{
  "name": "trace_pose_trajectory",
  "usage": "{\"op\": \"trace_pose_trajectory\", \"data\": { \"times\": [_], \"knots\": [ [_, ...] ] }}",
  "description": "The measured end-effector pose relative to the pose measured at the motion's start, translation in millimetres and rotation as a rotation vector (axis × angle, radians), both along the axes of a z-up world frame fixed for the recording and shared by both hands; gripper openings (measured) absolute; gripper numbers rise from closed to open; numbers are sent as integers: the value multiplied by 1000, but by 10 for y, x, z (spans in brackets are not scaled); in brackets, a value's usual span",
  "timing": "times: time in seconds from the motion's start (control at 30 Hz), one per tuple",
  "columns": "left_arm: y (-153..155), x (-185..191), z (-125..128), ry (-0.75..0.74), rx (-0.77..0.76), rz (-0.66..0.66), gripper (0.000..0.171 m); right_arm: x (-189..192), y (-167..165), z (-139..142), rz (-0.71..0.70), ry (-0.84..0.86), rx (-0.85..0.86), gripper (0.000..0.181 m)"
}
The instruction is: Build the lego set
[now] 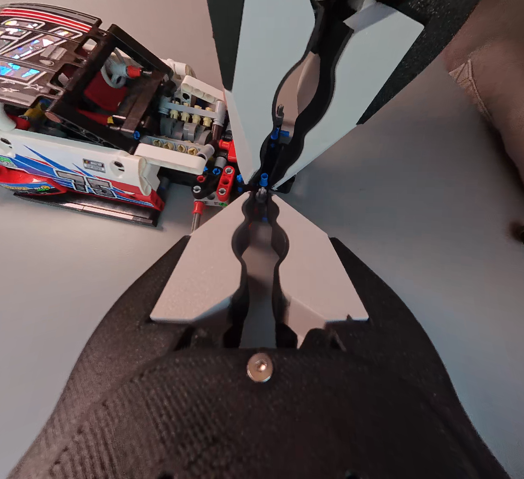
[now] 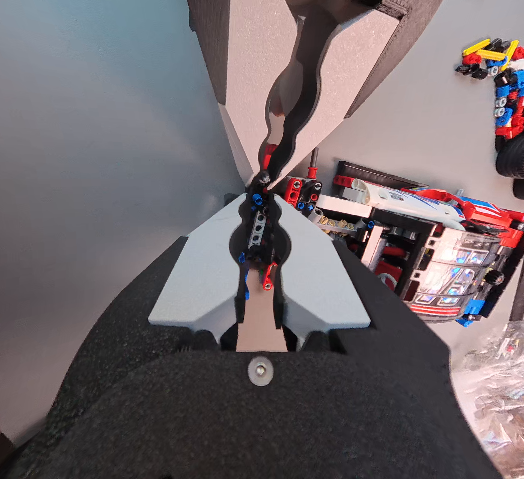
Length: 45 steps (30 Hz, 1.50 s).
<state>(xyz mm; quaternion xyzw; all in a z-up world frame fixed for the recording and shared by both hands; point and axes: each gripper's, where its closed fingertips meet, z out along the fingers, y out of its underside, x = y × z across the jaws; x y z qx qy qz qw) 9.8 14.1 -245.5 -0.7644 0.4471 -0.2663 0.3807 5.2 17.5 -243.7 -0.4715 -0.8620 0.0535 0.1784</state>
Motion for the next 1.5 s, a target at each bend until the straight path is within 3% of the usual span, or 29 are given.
{"op": "trace_pose_trajectory", "data": {
  "times": [0.2, 0.5, 0.63, 0.77, 0.83, 1.13, 1.23, 1.5],
  "knots": [
    [10, 2, -3, -78, -136, 48, 8, 6, 13, -6, -22, -66, -27, 9],
    [72, -81, -20, -31, -82, 105, 10, -43, 57, -16, 49, -160, 9, 9],
    [83, -250, 63, -1, -34, 123, 20, -50, 57, -18, 82, -187, -9, 9],
    [42, -213, -95, 44, -61, 93, 29, -55, 28, -56, 105, -214, -32, 5],
    [84, -220, -89, 44, -58, 114, 21, -67, 24, -58, 128, -221, -35, 5],
    [90, -220, -73, 45, -18, 119, 21, -65, 19, -6, 39, -134, -104, 8],
    [91, -218, -73, 40, -26, 122, 21, -102, 82, 91, 43, -58, -30, 15],
    [87, -203, -73, 35, -34, 129, 21, -84, 67, 28, -19, -126, -77, 16]
  ]
}}
